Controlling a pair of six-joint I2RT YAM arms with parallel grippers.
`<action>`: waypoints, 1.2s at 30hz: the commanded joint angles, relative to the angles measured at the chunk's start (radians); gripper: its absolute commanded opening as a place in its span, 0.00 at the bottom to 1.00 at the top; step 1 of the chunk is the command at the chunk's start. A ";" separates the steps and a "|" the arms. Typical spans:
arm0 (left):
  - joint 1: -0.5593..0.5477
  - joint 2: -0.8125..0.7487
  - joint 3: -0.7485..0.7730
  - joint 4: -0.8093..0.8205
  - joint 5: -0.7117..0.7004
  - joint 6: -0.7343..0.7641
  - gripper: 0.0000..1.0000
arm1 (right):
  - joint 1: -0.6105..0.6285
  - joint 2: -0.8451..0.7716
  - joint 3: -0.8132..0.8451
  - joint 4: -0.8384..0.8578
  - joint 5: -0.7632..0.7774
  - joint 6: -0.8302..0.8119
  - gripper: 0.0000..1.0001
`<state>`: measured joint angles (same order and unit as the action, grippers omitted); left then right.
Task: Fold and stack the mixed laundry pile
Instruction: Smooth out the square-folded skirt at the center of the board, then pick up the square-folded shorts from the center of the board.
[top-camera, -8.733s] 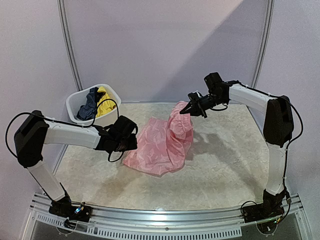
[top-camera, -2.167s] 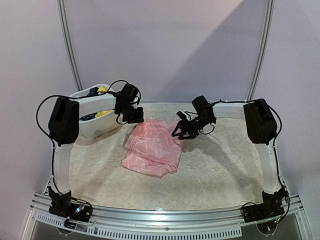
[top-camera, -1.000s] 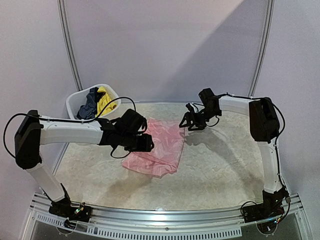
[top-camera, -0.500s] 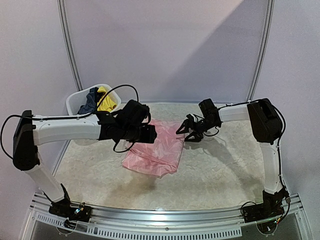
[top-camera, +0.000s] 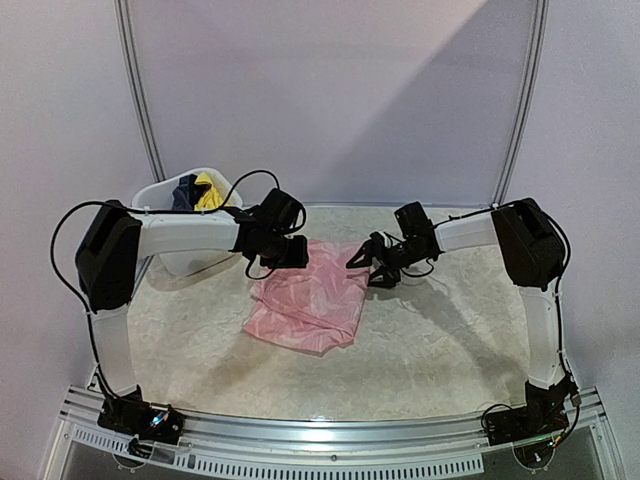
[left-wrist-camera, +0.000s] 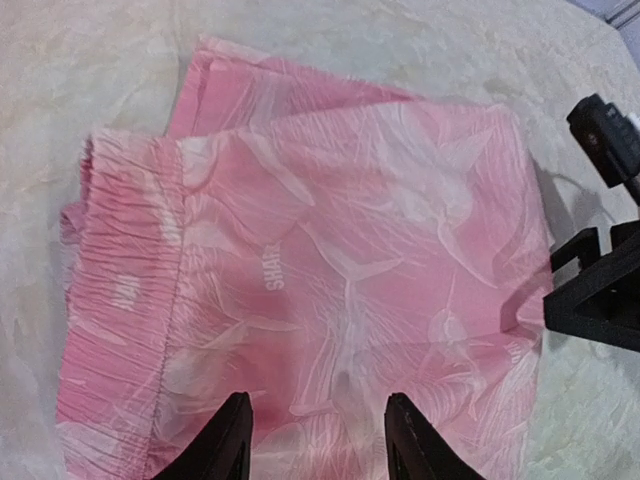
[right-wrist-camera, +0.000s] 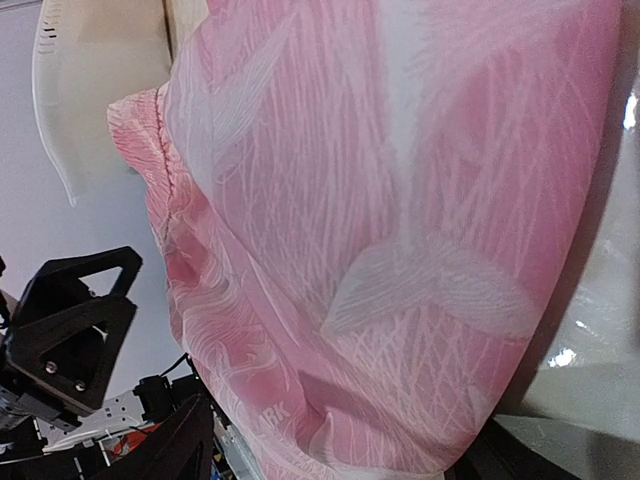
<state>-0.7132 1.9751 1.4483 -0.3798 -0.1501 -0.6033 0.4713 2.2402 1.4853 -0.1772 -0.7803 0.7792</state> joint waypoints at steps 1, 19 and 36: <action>-0.005 0.032 -0.015 0.005 0.058 -0.017 0.45 | 0.018 0.014 -0.036 -0.029 0.039 0.023 0.78; 0.018 0.111 -0.065 -0.024 0.104 -0.039 0.36 | 0.033 0.136 0.080 0.027 -0.084 -0.014 0.60; 0.021 0.046 -0.069 0.022 0.112 -0.018 0.37 | 0.036 0.160 0.172 -0.066 -0.084 -0.120 0.14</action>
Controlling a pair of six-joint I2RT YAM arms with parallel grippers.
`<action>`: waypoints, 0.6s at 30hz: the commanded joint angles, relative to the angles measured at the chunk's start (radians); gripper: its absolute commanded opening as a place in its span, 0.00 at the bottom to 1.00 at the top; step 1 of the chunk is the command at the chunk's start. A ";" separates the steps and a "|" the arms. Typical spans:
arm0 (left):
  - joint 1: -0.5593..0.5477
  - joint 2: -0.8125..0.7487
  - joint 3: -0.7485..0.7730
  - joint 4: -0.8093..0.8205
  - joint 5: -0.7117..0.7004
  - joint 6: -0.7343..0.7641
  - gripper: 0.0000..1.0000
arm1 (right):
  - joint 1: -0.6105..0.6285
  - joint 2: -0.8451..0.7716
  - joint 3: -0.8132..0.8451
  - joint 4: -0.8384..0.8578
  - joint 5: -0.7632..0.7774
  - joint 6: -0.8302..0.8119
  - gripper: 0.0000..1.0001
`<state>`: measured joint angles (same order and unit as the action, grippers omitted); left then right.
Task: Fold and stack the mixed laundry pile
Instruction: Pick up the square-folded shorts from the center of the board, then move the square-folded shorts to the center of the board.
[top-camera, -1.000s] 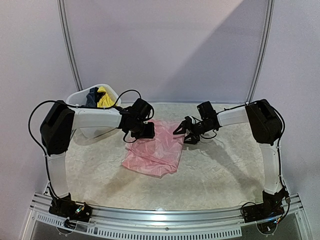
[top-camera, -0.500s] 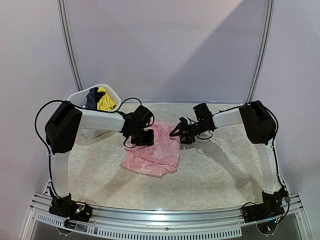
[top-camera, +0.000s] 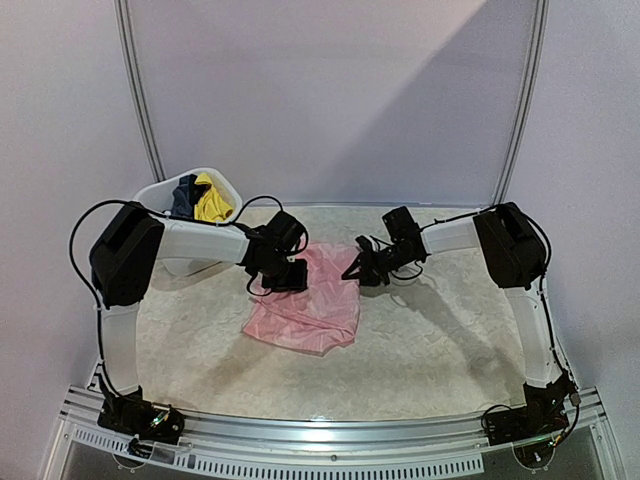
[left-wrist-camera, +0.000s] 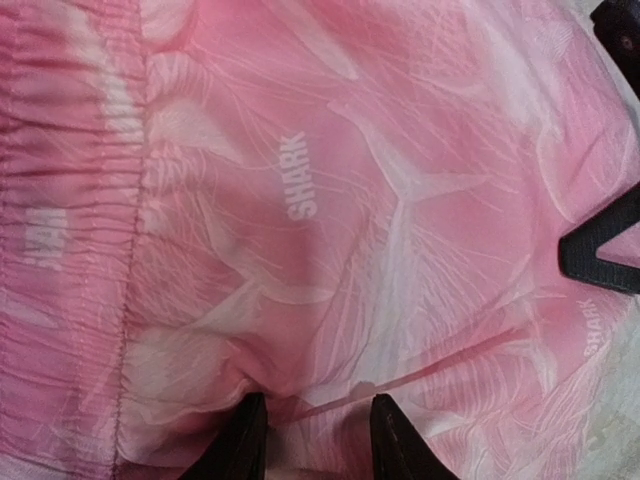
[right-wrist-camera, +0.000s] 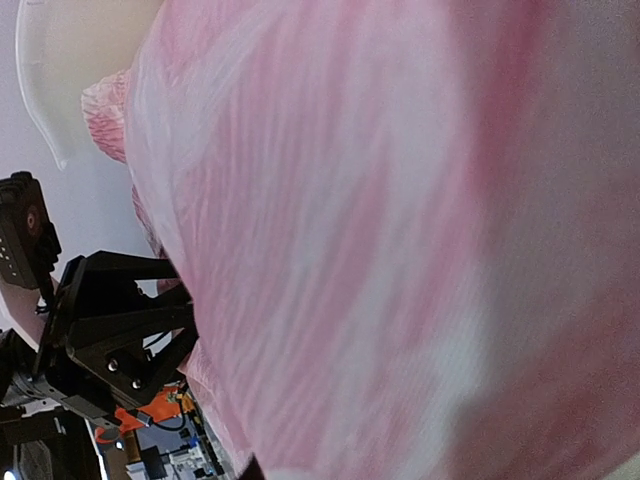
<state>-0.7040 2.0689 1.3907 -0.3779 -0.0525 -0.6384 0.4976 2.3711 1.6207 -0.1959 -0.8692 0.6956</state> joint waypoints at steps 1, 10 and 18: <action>0.012 -0.067 -0.019 0.027 0.016 0.025 0.38 | 0.009 0.031 0.046 -0.058 0.003 -0.047 0.07; 0.014 -0.385 -0.151 0.051 -0.057 0.109 0.44 | -0.051 0.011 0.118 -0.112 -0.004 -0.091 0.00; 0.014 -0.517 -0.138 -0.058 -0.110 0.162 0.46 | -0.177 -0.006 0.170 -0.190 0.008 -0.133 0.00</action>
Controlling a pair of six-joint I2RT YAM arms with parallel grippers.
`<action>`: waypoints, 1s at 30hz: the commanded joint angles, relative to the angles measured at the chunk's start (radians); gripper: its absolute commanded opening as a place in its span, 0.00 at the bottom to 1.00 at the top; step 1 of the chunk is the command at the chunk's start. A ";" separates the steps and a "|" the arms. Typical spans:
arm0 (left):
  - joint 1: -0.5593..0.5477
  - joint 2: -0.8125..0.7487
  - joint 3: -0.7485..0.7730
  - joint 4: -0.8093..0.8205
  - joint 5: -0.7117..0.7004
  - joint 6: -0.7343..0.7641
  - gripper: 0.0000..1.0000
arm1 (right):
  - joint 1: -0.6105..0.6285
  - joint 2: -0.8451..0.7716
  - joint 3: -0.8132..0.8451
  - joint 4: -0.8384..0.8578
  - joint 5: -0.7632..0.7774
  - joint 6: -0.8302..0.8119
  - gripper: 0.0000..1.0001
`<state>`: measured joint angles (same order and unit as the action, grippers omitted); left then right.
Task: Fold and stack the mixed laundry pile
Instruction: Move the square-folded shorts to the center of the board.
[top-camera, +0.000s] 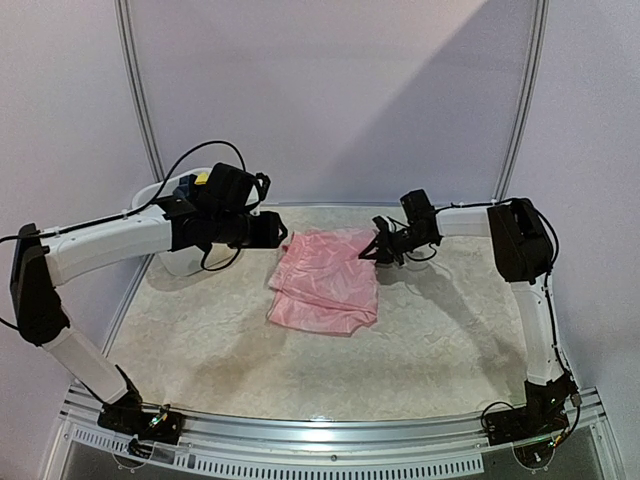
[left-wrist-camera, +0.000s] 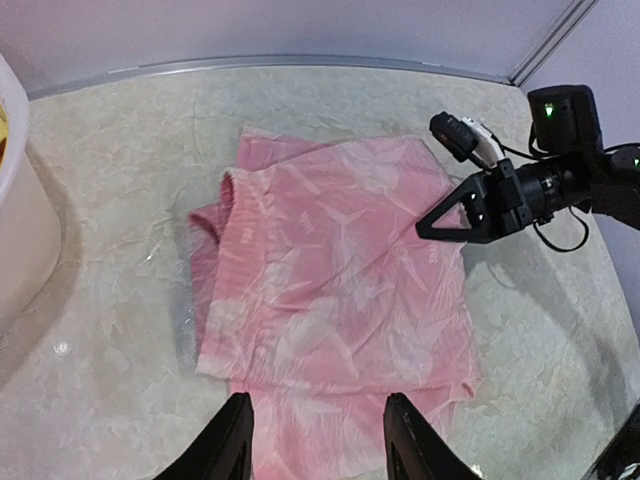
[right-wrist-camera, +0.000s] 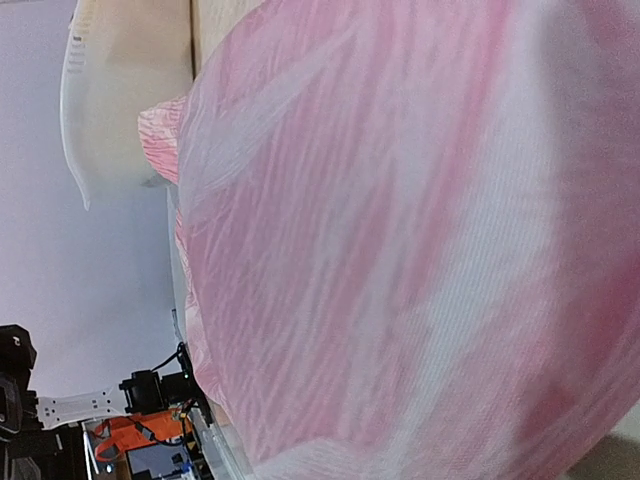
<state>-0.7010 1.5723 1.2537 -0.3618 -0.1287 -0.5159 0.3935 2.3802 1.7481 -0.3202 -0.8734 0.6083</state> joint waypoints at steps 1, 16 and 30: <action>0.011 -0.029 0.000 -0.076 -0.033 0.038 0.46 | -0.091 -0.014 0.055 -0.085 0.014 -0.058 0.00; 0.011 -0.043 -0.025 -0.077 -0.014 0.019 0.46 | -0.372 0.111 0.342 -0.486 0.075 -0.376 0.00; 0.009 -0.031 -0.034 -0.068 -0.004 0.006 0.46 | -0.591 -0.001 0.009 -0.132 0.063 -0.138 0.00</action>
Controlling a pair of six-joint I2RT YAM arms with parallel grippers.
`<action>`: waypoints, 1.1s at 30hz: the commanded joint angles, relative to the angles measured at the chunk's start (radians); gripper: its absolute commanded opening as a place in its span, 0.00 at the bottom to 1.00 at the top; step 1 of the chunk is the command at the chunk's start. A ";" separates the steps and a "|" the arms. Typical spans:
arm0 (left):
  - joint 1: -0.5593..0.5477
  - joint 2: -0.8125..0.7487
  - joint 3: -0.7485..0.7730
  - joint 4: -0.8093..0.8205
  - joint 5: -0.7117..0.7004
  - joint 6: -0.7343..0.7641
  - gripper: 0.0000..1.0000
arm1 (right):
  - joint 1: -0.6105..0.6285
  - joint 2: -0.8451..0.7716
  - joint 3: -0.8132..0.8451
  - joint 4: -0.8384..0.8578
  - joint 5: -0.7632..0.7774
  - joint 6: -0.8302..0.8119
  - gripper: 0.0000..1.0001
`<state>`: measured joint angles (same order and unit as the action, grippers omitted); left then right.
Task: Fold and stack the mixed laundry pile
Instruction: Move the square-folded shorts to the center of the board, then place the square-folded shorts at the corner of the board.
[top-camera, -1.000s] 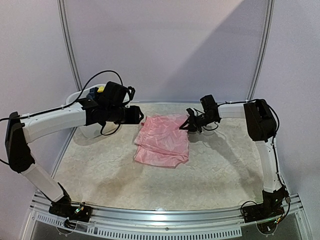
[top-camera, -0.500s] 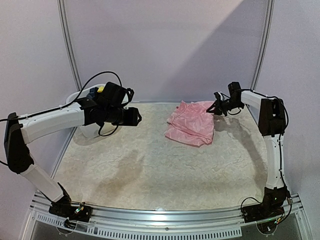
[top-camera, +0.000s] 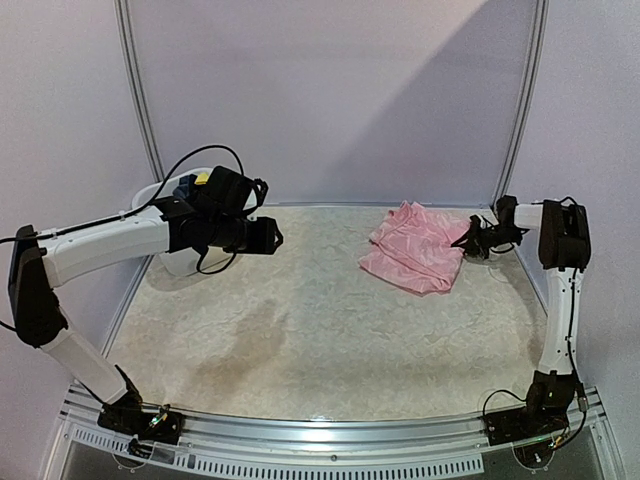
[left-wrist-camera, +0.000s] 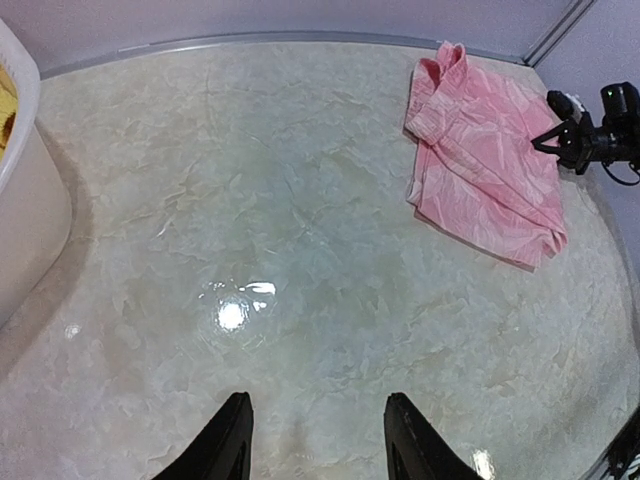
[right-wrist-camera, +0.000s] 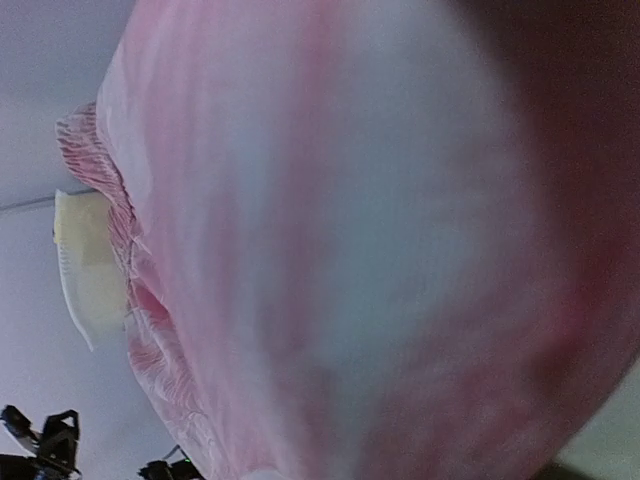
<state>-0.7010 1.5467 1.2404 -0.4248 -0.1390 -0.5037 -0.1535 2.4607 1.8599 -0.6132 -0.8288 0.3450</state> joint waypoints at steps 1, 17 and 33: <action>0.009 -0.009 -0.022 -0.006 0.004 -0.006 0.46 | -0.053 -0.100 -0.155 0.207 0.026 0.147 0.00; 0.005 -0.025 -0.050 0.017 0.006 -0.014 0.46 | -0.156 -0.489 -0.736 0.556 0.189 0.468 0.02; 0.000 -0.043 -0.068 0.033 0.013 -0.009 0.46 | -0.072 -0.847 -0.613 -0.077 0.232 -0.018 0.74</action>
<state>-0.7010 1.5303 1.1942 -0.4080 -0.1383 -0.5106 -0.3012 1.7107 1.1255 -0.4252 -0.6369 0.5842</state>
